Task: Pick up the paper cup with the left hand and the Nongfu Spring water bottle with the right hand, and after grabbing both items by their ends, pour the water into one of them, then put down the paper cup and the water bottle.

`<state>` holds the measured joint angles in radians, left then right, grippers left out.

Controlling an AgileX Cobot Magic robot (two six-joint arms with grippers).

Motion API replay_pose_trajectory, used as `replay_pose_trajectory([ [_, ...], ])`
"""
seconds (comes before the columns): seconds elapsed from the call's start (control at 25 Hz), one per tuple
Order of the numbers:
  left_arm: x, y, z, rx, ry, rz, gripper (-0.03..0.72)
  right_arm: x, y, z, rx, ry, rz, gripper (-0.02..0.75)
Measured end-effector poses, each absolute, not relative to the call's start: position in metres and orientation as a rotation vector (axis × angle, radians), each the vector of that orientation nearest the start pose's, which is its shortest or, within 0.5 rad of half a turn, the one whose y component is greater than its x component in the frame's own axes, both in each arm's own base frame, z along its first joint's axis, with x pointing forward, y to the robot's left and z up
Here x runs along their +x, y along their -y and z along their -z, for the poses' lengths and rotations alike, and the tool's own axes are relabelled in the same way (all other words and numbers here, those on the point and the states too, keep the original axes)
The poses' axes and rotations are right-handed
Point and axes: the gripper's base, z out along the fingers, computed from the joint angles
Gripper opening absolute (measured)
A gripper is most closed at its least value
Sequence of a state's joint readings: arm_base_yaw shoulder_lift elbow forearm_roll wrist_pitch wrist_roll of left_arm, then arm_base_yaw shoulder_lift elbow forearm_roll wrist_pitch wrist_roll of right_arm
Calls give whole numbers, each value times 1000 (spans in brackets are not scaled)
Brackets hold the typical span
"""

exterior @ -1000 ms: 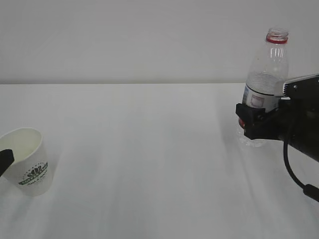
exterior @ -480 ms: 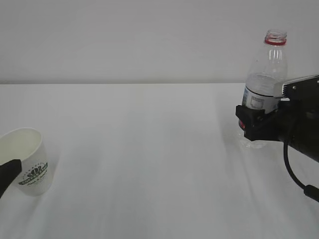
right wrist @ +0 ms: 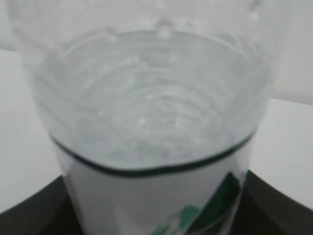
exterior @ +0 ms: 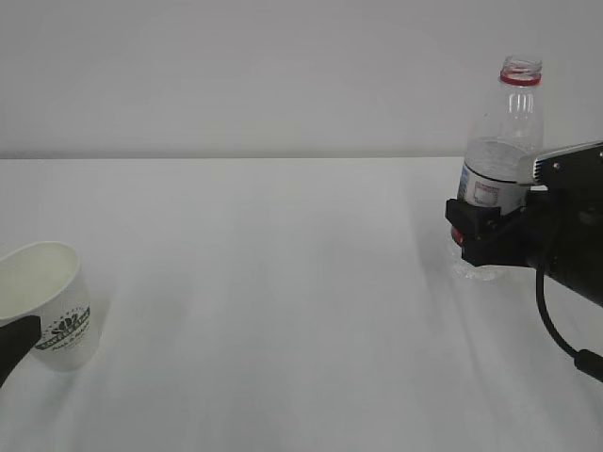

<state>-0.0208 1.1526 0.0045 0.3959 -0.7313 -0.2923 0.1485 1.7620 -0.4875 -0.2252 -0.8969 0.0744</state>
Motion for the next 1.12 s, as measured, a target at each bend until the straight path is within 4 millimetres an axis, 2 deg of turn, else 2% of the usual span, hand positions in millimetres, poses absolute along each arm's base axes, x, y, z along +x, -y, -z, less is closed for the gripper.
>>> replay_pose_trajectory([
  [0.32, 141, 26, -152, 228, -1955, 239, 683, 286, -59, -142, -322, -1847, -220, 522],
  [0.84, 151, 30, -132, 228, -2012, 302, 680, 286, -59, -142, -322, -1847, -220, 522],
  [1.12, 162, 28, -125, 170, -1953, 296, 677, 286, -59, -142, -322, -1847, -220, 522],
])
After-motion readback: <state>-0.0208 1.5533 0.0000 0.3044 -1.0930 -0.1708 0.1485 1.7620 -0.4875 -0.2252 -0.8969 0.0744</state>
